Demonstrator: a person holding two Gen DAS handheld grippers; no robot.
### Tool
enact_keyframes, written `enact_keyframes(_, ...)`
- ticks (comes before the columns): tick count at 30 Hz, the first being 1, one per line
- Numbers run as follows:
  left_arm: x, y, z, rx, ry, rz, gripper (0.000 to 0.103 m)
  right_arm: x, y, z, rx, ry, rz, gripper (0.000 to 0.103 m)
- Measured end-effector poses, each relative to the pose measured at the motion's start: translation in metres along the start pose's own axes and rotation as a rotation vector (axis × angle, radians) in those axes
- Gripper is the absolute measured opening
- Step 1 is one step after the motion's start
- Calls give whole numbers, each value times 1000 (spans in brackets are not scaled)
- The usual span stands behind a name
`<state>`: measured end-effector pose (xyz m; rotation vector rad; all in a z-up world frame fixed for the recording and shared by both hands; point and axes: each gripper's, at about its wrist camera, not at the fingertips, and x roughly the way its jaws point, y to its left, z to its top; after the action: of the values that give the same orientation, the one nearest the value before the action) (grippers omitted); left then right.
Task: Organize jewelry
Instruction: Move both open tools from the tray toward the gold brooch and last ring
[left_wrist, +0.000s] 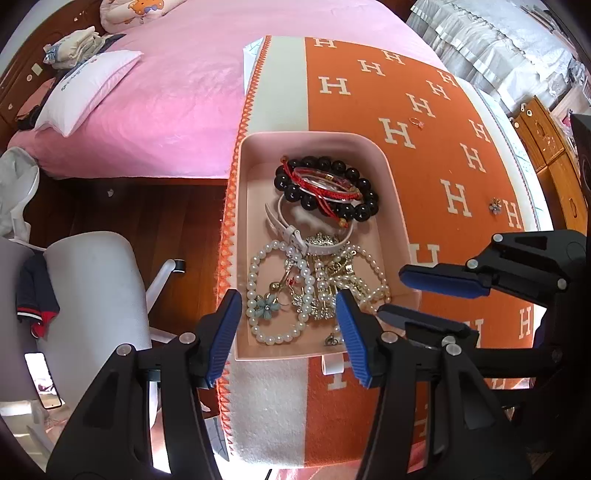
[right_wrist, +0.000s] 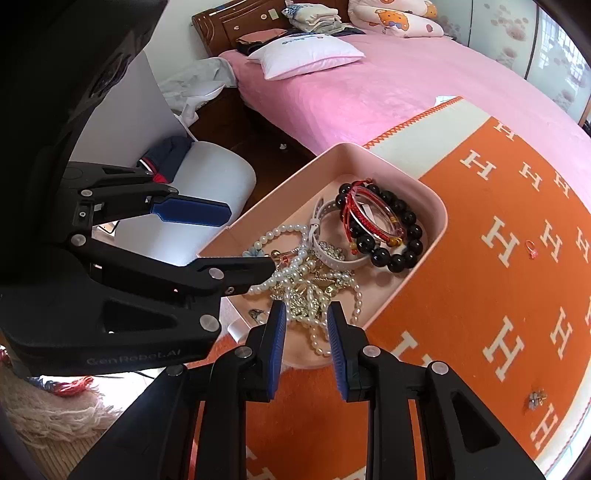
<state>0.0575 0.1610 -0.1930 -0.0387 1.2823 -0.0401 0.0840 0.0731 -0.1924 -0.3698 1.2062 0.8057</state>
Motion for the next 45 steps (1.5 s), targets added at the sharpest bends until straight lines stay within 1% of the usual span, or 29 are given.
enact_keyframes(12, -3, -14, -1, 32, 11, -9, 50, -19, -10, -16, 70, -13, -34, 23)
enact_keyframes(19, -11, -35, 5, 85, -6, -14, 50, -37, -24, -32, 129, -32, -67, 23)
enact_keyframes(25, -17, -61, 12, 150, -25, -29, 50, -55, -44, -55, 215, -42, -99, 23)
enact_keyframes(32, -13, -103, 20, 238, -25, -61, 50, -74, -79, -89, 341, -69, -151, 24)
enact_keyframes(34, -10, -119, 23, 260, -23, -77, 50, -79, -92, -100, 389, -75, -162, 27)
enact_keyframes(36, -7, -134, 28, 282, -23, -94, 50, -83, -106, -109, 429, -86, -179, 35)
enact_keyframes(42, 8, -181, 46, 327, -32, -130, 50, -93, -152, -127, 502, -107, -236, 35)
enact_keyframes(45, 17, -197, 57, 323, -32, -135, 50, -94, -179, -134, 557, -115, -231, 35)
